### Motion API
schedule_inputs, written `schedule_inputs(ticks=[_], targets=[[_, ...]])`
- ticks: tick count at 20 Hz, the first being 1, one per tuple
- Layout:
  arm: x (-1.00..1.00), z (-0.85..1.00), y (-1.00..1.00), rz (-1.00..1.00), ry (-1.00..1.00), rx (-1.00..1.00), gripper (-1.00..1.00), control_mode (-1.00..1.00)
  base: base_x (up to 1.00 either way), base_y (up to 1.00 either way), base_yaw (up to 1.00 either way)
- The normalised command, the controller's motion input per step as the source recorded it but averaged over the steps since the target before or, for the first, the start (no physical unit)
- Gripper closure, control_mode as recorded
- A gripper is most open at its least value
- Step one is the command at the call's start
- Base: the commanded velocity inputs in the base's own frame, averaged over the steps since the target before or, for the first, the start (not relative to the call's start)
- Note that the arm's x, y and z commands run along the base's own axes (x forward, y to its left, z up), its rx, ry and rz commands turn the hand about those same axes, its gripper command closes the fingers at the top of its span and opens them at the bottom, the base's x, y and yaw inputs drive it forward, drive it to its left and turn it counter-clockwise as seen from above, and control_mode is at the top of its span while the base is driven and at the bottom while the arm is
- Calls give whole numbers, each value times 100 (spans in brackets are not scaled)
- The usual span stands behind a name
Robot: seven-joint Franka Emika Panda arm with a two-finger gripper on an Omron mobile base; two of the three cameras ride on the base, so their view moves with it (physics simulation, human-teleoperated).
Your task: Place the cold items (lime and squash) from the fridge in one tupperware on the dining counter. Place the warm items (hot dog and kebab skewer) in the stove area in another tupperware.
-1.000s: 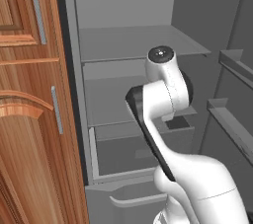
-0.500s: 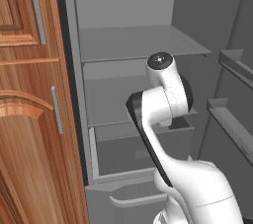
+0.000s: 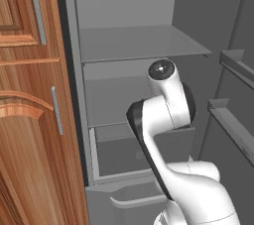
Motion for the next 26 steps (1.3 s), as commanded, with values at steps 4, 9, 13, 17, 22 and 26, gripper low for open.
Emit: schedule_inputs(ticks=[4,9,13,17,22,26], targets=[[-7,0,-2,-2,-3,1,100,100,-23,-3,-8],[0,0,0,0,0,0,100,100,-15,0,-17],[0,0,0,0,0,0,100,100,-9,15,-21],[0,0,0,0,0,0,100,100,-7,36,-18],[0,0,0,0,0,0,100,100,-18,52,-17],[0,0,0,0,0,0,100,100,-35,44,-20]])
